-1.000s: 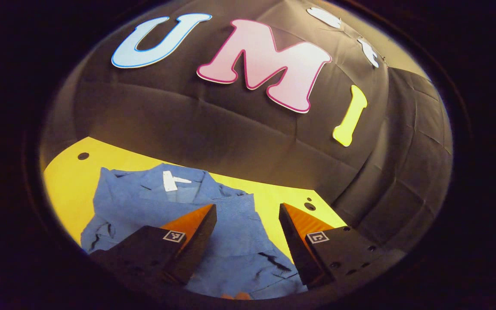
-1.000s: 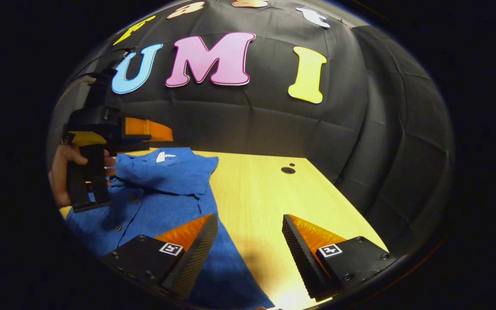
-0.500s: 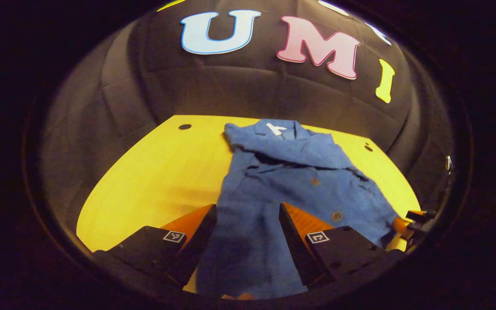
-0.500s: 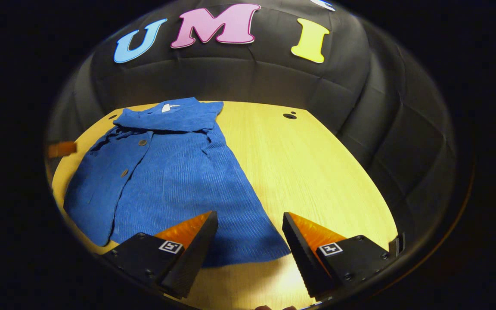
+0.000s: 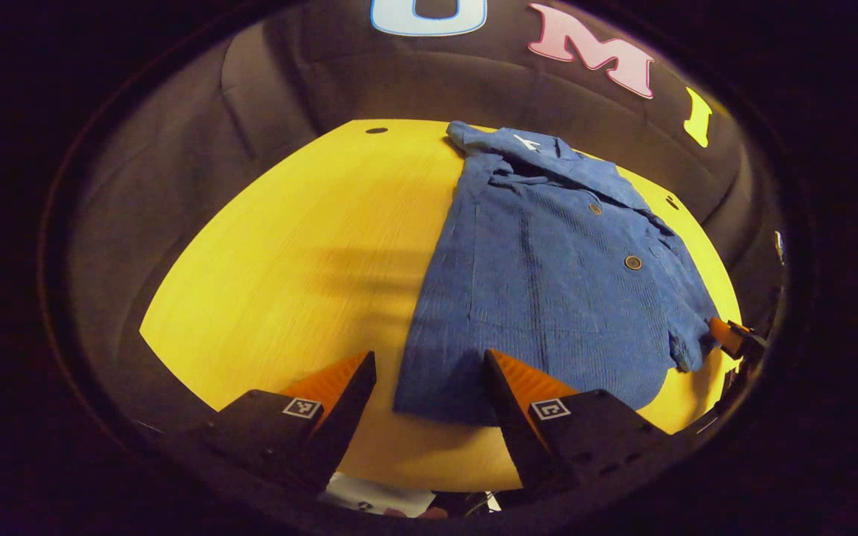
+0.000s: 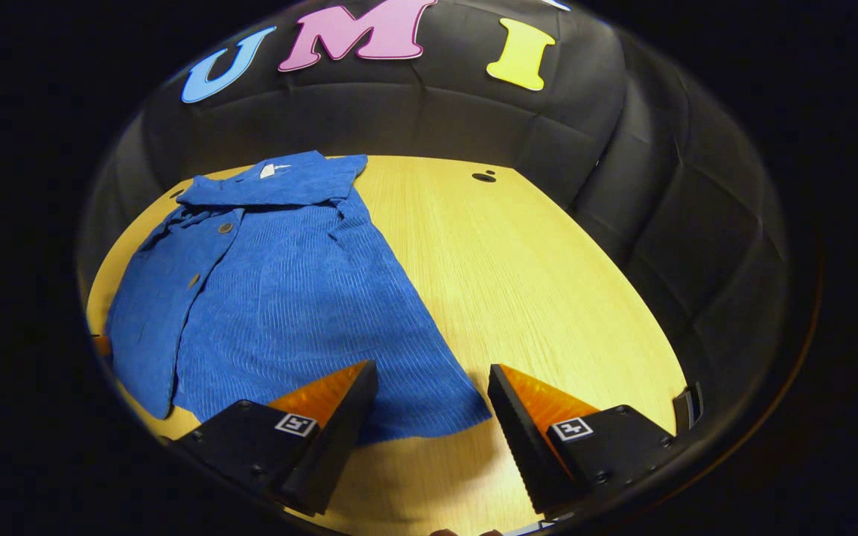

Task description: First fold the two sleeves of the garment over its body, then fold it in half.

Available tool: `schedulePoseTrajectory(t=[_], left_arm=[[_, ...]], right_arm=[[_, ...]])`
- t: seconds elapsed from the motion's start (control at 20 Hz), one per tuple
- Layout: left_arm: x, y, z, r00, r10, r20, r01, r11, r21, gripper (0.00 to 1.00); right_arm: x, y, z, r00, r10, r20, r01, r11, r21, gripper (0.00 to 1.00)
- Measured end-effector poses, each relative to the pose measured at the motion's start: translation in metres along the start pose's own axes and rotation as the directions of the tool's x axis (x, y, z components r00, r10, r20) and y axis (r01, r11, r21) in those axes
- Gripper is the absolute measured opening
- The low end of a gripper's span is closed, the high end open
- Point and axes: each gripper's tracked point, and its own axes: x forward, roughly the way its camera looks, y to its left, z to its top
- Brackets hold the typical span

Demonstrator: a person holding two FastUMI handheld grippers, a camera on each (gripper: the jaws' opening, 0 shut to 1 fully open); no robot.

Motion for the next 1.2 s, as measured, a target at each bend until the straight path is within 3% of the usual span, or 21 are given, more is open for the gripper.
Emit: schedulePoseTrajectory(t=[0.15,0.2,0.25,0.3,0.35,0.4,0.45,0.5,0.55,0.65,0.75,0.85,1.05,1.2], left_arm=[[0.002,-0.016,0.002,1.000,-0.015,-0.014,0.016,0.998,0.061,0.87],[0.005,-0.016,0.002,1.000,-0.016,-0.013,0.017,0.998,0.066,0.73],[0.002,-0.023,0.003,0.999,-0.034,-0.006,0.034,0.997,0.066,0.59],[0.006,-0.026,0.002,0.999,-0.036,-0.012,0.037,0.997,0.068,0.49],[0.007,-0.027,0.003,0.999,-0.031,-0.010,0.031,0.998,0.059,0.34],[0.006,-0.030,0.005,1.000,-0.024,-0.012,0.024,0.999,0.044,0.29],[0.007,-0.034,0.004,0.999,-0.034,-0.014,0.034,0.998,0.048,0.12],[0.006,-0.039,0.003,0.999,-0.052,-0.010,0.052,0.997,0.050,0.12],[0.006,-0.045,0.003,0.997,-0.079,-0.013,0.079,0.996,0.046,0.04],[0.006,-0.059,0.003,0.988,-0.153,-0.019,0.153,0.988,0.020,0.00],[0.004,-0.069,0.003,0.979,-0.205,-0.024,0.204,0.979,-0.025,0.00],[0.006,-0.070,0.005,0.977,-0.210,-0.030,0.209,0.977,-0.045,0.00],[-0.009,-0.084,0.032,0.963,-0.270,0.010,0.270,0.959,-0.090,0.00],[-0.020,-0.083,0.086,0.950,-0.280,0.139,0.296,0.948,-0.115,0.00]], right_arm=[[0.000,0.008,-0.005,0.999,0.041,-0.031,-0.038,0.994,0.100,0.92],[0.001,0.013,-0.005,0.997,0.059,-0.045,-0.053,0.992,0.117,0.84],[0.004,0.015,-0.004,0.997,0.065,-0.037,-0.061,0.992,0.108,0.67],[0.001,0.025,-0.003,0.995,0.089,-0.048,-0.084,0.992,0.091,0.69],[-0.001,0.032,-0.003,0.994,0.095,-0.049,-0.092,0.993,0.073,0.52],[0.001,0.034,-0.002,0.996,0.084,-0.036,-0.083,0.996,0.046,0.35],[0.000,0.035,0.000,0.997,0.076,-0.028,-0.076,0.997,-0.001,0.17],[-0.003,0.035,0.000,0.998,0.061,-0.018,-0.062,0.997,-0.044,0.15],[-0.002,0.038,0.000,0.998,0.067,-0.009,-0.067,0.994,-0.083,0.10],[-0.005,0.052,-0.003,0.991,0.135,-0.017,-0.136,0.983,-0.119,0.05],[-0.006,0.059,-0.003,0.984,0.174,-0.025,-0.175,0.982,-0.064,0.05],[-0.009,0.064,0.002,0.983,0.180,-0.028,-0.181,0.982,-0.047,0.05],[-0.018,0.086,0.045,0.969,0.244,0.035,-0.243,0.970,-0.027,0.05],[-0.022,0.105,0.094,0.949,0.290,0.125,-0.291,0.957,-0.008,0.05]])
